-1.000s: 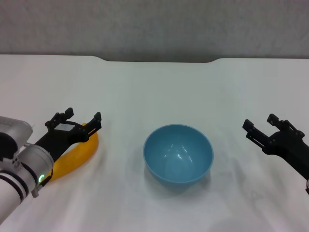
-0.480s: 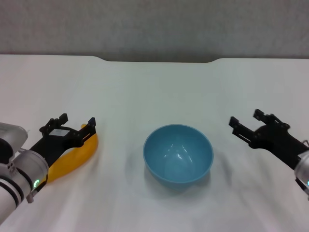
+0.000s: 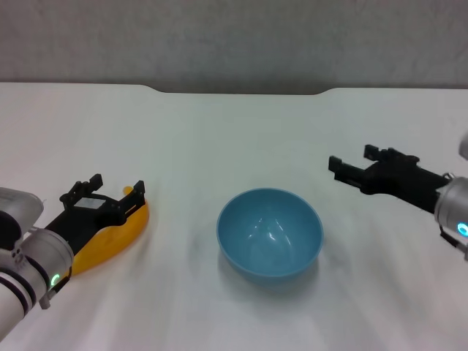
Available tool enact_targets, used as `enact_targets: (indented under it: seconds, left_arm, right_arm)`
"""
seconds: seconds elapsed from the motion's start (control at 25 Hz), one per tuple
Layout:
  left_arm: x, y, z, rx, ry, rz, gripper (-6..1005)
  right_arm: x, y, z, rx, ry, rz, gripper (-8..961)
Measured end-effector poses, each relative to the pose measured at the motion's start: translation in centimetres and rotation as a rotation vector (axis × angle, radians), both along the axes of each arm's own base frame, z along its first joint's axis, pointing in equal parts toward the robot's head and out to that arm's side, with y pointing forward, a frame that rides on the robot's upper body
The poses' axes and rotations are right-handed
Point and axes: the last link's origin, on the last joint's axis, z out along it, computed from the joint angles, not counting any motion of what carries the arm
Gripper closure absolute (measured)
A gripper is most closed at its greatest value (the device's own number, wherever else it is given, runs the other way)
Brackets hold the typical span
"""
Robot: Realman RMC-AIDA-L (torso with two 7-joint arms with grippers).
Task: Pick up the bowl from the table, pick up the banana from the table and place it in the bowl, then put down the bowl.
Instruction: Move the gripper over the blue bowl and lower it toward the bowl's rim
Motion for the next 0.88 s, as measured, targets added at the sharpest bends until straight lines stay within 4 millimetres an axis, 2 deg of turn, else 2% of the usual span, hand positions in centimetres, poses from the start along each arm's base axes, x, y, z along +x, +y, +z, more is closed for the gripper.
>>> enact_targets:
  seconds: [0.2, 0.36, 0.6, 0.88]
  left_arm:
    - [-0.3, -0.1, -0.1, -0.005, 0.004, 0.010, 123]
    - [-0.3, 0.0, -0.1, -0.003, -0.002, 0.013, 123]
    - [-0.2, 0.0, -0.2, -0.006, 0.001, 0.010, 123]
    - [0.1, 0.2, -0.2, -0.007, 0.000, 0.004, 124]
  right_arm:
    - [-1.0, 1.8, 0.2, -0.153, -0.053, -0.071, 105]
    - [-2.2, 3.2, -0.3, -0.276, -0.186, -0.136, 106]
    - [-2.7, 3.8, -0.7, -0.323, -0.254, -0.223, 106]
    - [-4.4, 4.7, -1.8, -0.429, -0.279, -0.237, 107]
